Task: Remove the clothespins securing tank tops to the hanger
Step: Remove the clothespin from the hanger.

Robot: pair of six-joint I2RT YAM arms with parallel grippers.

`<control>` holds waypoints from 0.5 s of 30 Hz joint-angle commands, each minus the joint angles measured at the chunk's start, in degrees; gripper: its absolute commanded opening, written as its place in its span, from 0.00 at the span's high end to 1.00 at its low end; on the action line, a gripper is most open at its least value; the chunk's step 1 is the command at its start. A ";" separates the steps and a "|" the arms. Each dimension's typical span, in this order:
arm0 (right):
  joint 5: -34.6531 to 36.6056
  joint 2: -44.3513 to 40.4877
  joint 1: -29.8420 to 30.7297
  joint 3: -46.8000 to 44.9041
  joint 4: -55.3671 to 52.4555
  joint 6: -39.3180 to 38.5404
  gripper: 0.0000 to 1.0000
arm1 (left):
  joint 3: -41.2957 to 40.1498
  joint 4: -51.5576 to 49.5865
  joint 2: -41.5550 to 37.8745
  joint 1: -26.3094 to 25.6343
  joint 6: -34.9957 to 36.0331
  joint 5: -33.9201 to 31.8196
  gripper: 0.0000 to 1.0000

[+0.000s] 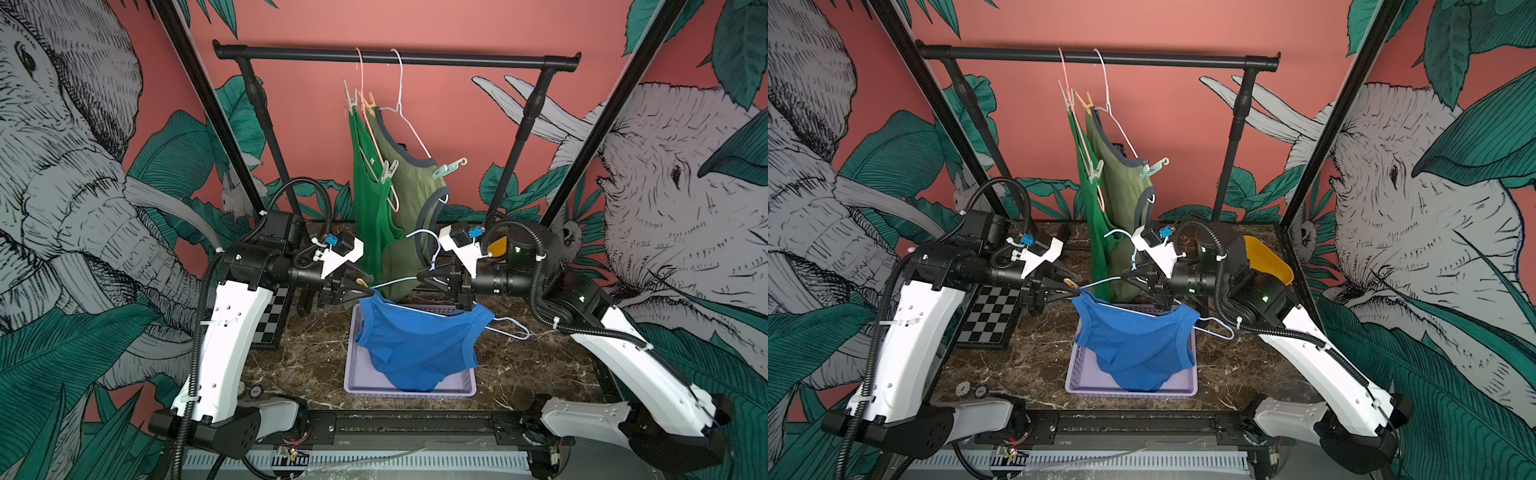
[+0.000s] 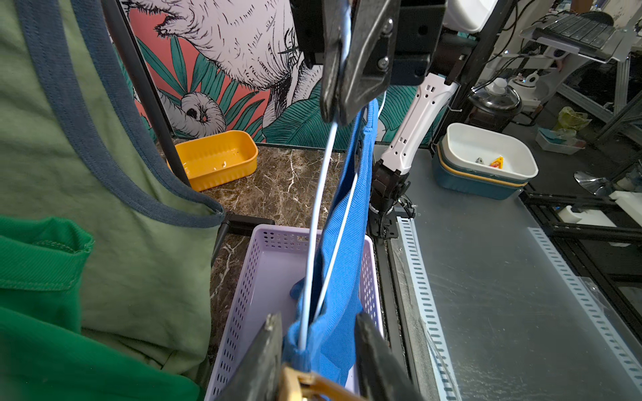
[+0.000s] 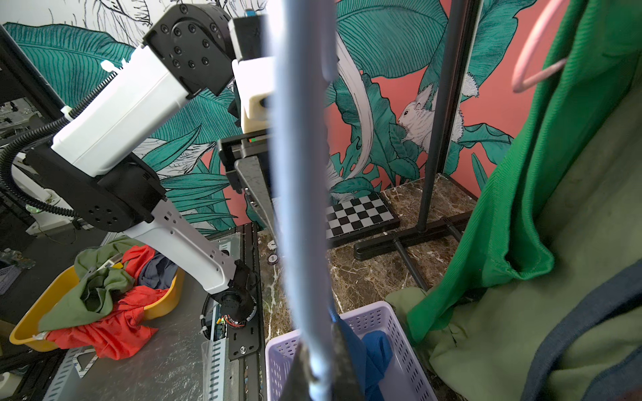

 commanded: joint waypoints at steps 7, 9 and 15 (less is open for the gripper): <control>-1.36 -1.55 -0.56 0.52 4.38 0.45 1.00 | -0.60 3.37 -2.07 -0.31 -3.33 1.58 1.00; -1.27 -1.46 -0.55 0.33 4.39 0.53 1.00 | -0.60 4.05 -2.03 -0.31 -4.43 1.63 1.00; -0.58 -0.46 -0.71 -0.50 4.06 0.66 1.00 | 0.86 5.10 -1.93 -0.32 -6.16 0.50 1.00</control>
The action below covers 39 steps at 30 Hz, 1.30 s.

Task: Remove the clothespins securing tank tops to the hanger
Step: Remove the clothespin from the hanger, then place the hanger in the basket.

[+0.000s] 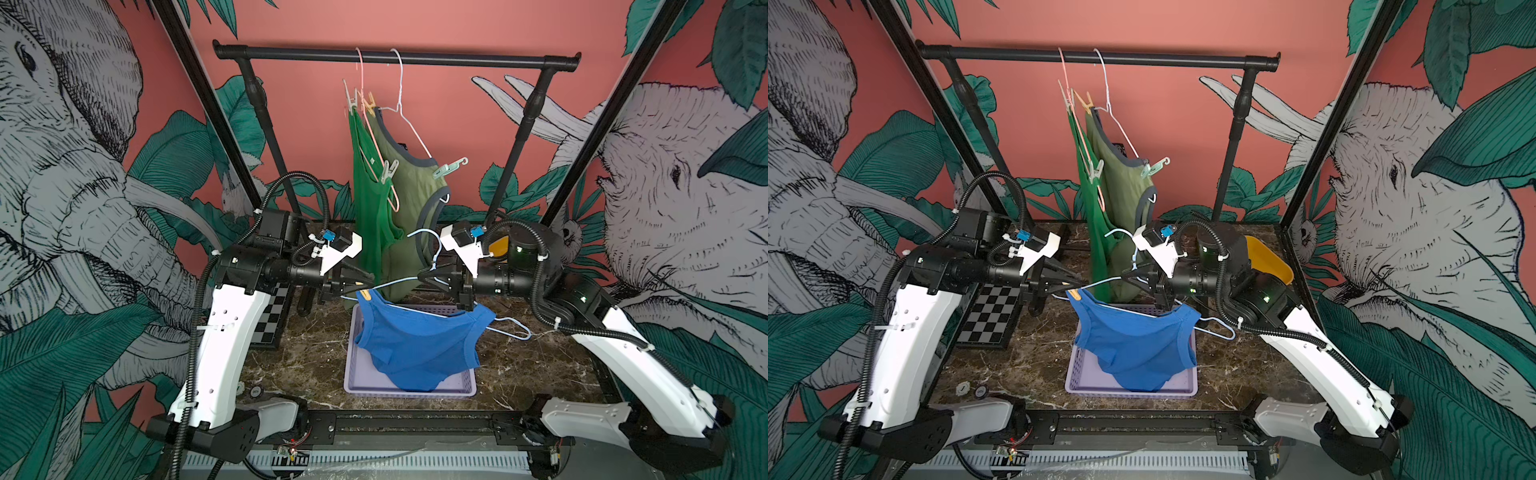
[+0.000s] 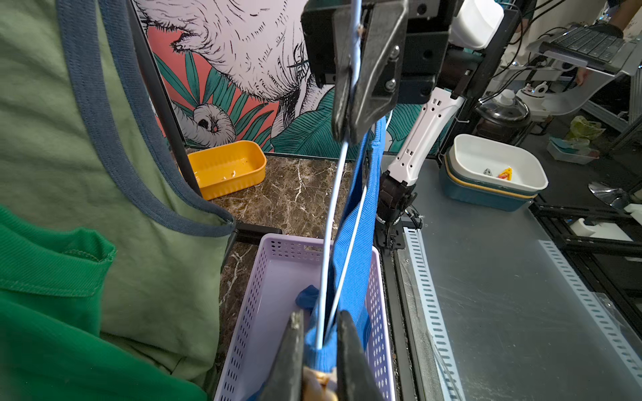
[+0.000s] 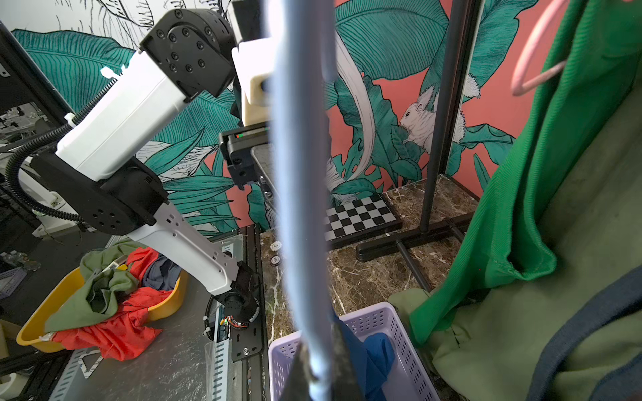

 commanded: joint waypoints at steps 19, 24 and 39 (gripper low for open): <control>-3.88 5.43 -2.23 -11.64 12.35 4.03 1.00 | 8.87 -0.34 0.09 -0.33 -3.83 -3.34 1.00; -6.36 8.68 -4.13 -17.18 19.36 8.34 1.00 | 7.75 0.03 -0.28 -0.33 -4.34 -2.64 1.00; -9.14 12.18 -9.21 -30.57 28.62 16.26 0.93 | 5.48 3.18 -0.28 -0.33 -7.89 -0.08 1.00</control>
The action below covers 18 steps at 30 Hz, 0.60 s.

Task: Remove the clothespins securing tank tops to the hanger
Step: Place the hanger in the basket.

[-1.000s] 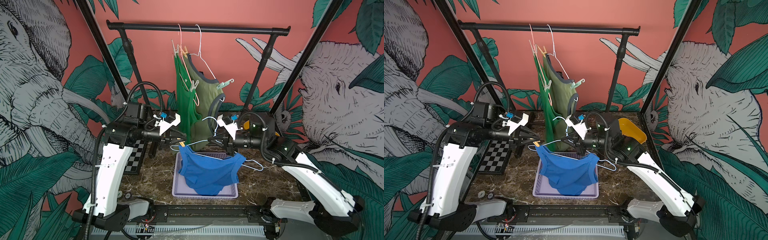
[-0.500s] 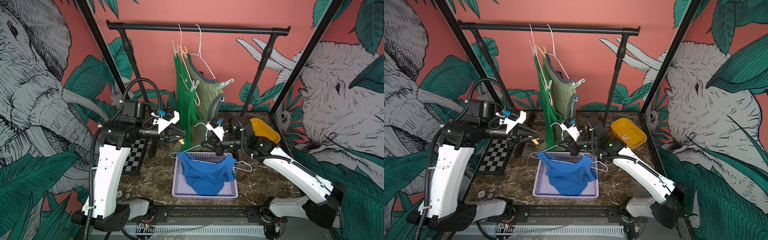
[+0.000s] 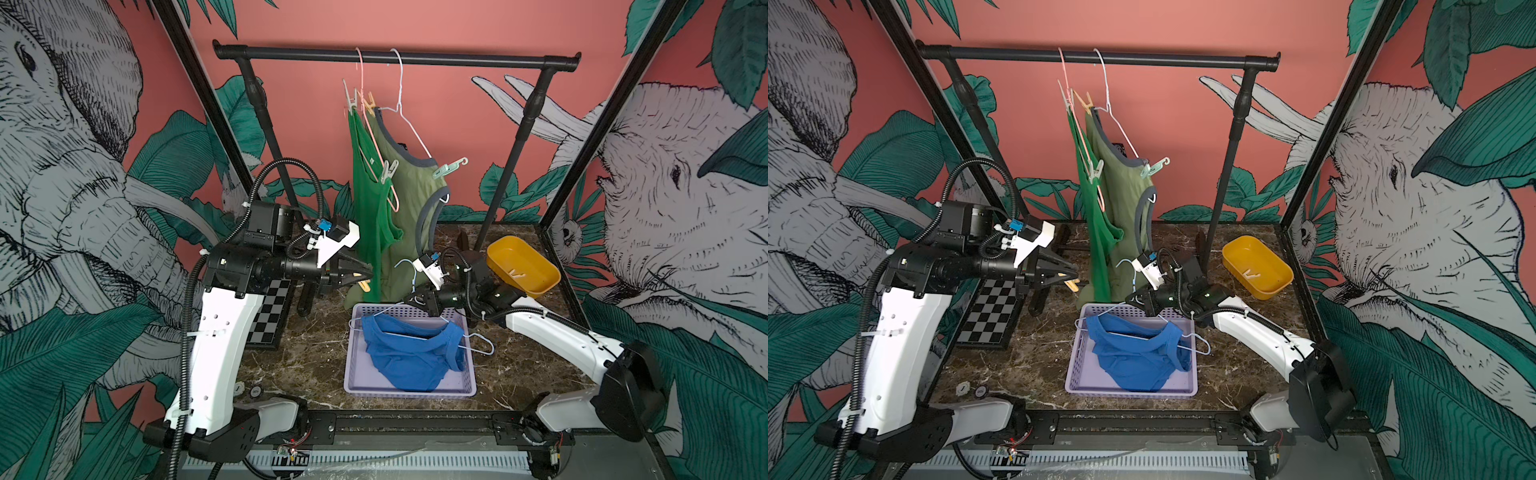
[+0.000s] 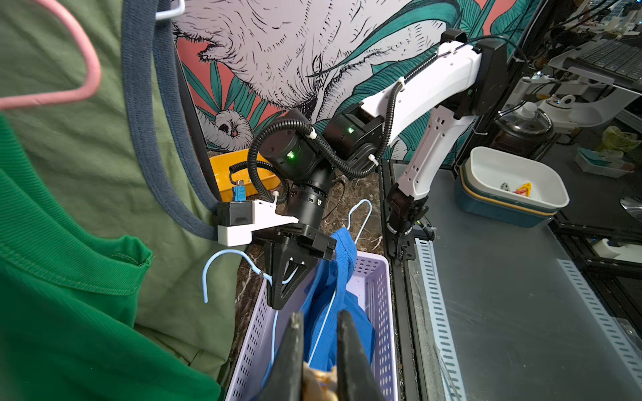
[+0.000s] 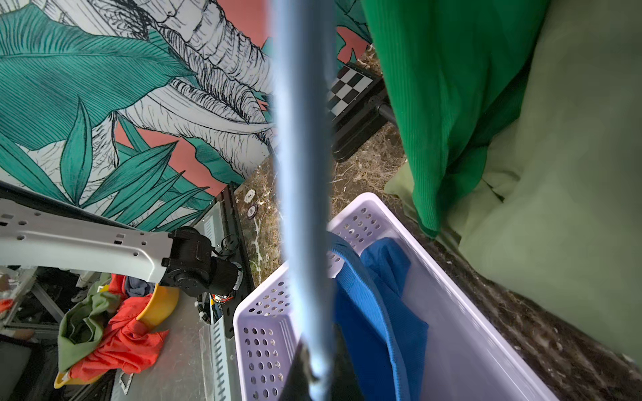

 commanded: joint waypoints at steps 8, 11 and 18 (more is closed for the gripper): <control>-2.23 1.62 -2.00 -4.60 6.46 3.16 0.78 | -0.63 2.91 -0.36 -0.31 -2.74 2.50 1.00; -1.33 1.16 -2.40 -6.35 6.59 3.33 0.70 | -0.96 3.50 -0.57 -0.30 -3.47 2.73 1.00; 4.05 -1.52 -4.44 -8.32 5.62 3.33 0.50 | -3.36 7.62 -0.53 -0.31 -7.61 4.75 1.00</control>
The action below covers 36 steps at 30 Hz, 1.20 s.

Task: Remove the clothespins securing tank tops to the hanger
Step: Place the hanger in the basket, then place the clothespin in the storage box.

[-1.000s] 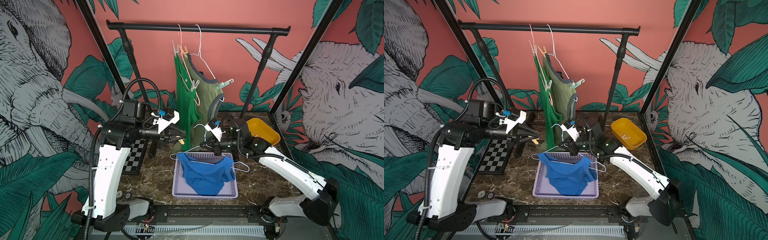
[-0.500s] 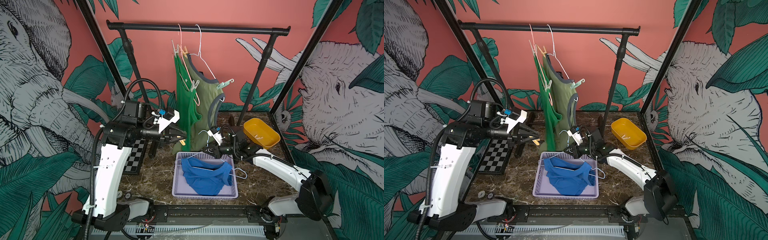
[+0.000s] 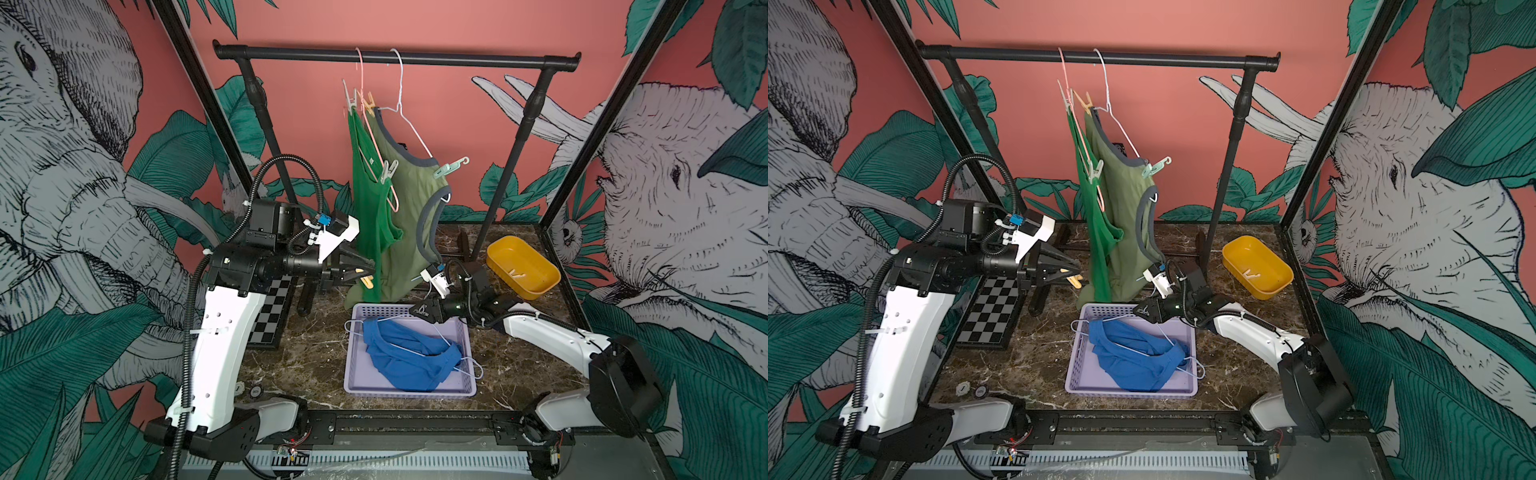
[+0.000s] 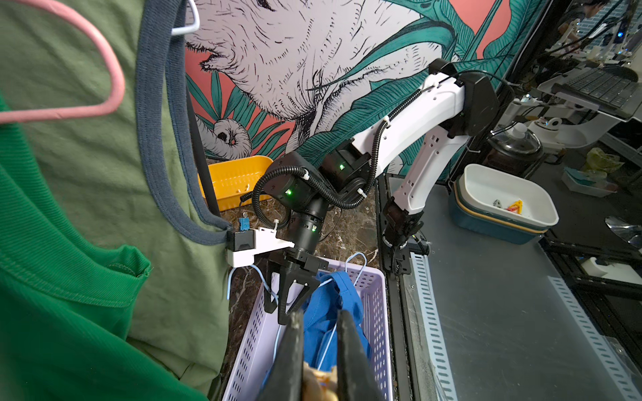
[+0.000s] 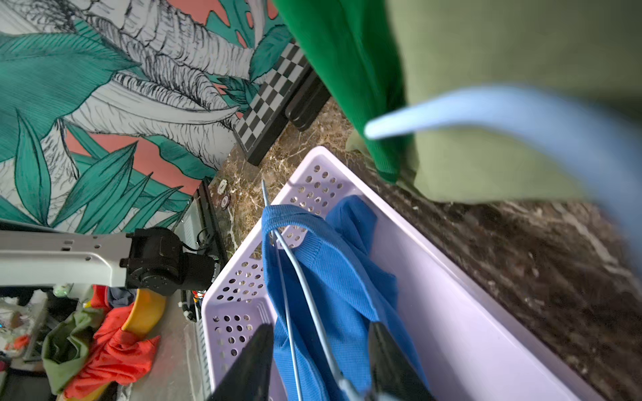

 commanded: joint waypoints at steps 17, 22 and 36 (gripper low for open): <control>7.72 -17.04 -4.03 8.07 -11.56 -3.13 0.41 | -1.15 4.71 -0.40 -0.31 -5.38 3.89 1.00; -2.42 -20.43 -1.66 12.41 -12.63 -0.73 0.42 | -0.33 4.79 0.24 -0.31 -5.70 3.72 1.00; 14.12 -16.59 16.12 28.20 -14.06 -9.56 0.35 | -0.12 8.23 0.97 -0.31 -11.93 9.52 1.00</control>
